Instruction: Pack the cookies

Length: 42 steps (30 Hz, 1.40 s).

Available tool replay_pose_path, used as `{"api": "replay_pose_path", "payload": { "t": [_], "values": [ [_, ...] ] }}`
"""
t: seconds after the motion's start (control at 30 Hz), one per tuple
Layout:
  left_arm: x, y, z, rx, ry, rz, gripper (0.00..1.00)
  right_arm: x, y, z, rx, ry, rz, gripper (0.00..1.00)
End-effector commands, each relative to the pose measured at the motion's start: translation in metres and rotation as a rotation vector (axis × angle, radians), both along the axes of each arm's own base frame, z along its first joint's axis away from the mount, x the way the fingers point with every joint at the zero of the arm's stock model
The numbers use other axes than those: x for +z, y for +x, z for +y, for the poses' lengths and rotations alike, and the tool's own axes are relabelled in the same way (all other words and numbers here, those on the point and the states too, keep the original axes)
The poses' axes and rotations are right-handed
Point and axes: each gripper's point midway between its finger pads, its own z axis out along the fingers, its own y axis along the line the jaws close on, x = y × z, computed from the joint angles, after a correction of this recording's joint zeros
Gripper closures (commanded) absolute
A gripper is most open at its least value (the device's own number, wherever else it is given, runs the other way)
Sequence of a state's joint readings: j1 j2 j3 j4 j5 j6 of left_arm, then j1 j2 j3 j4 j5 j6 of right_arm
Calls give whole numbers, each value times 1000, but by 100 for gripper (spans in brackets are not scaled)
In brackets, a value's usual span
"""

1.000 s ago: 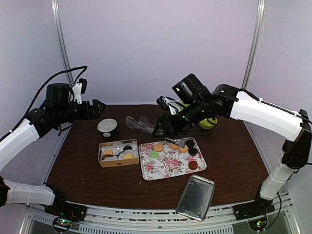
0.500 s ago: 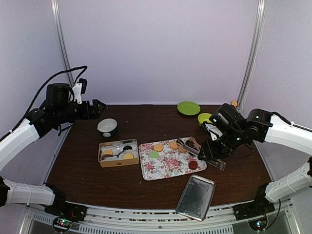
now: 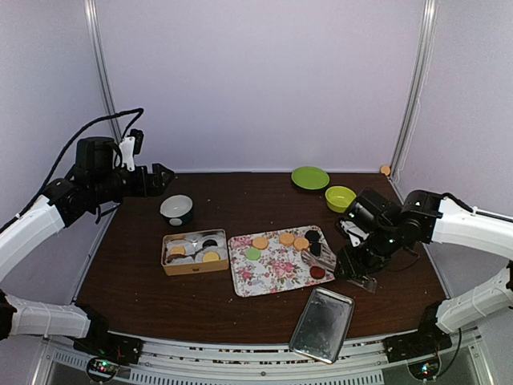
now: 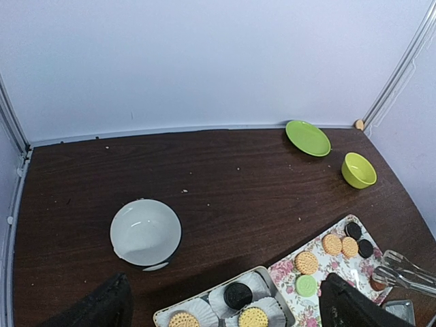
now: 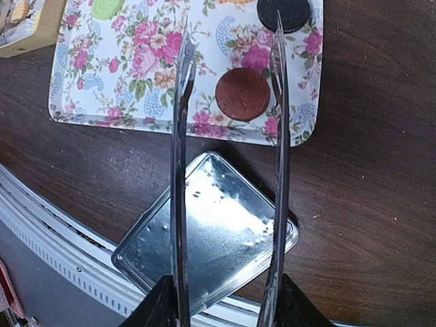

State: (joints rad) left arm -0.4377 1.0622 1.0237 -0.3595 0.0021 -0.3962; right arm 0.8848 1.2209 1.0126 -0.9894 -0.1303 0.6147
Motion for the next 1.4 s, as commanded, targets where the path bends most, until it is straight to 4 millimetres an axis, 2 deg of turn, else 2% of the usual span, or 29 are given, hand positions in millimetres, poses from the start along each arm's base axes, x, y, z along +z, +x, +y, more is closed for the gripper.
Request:
{"api": "replay_pose_path", "payload": {
  "t": [0.0,0.43,0.77,0.9,1.07,1.23,1.37],
  "values": [
    [23,4,-2,-4,-46,-65,2,-4,-7,-9,-13,-7,18,55],
    [23,4,-3,-8,-52,-60,2,-19,-13,-9,-7,-9,45,55],
    [22,4,-4,-11,-53,-57,2,-19,-14,-4,0,9,54,60],
    [22,4,-4,-10,-53,-57,2,-13,-12,2,5,25,42,62],
    [22,4,-4,-10,-53,-58,2,7,-6,16,20,63,3,64],
    [22,5,-4,-7,-52,-58,2,28,0,44,62,112,-38,64],
    [22,5,-3,-4,-52,-58,2,27,8,68,105,119,-40,64]
  ]
}}
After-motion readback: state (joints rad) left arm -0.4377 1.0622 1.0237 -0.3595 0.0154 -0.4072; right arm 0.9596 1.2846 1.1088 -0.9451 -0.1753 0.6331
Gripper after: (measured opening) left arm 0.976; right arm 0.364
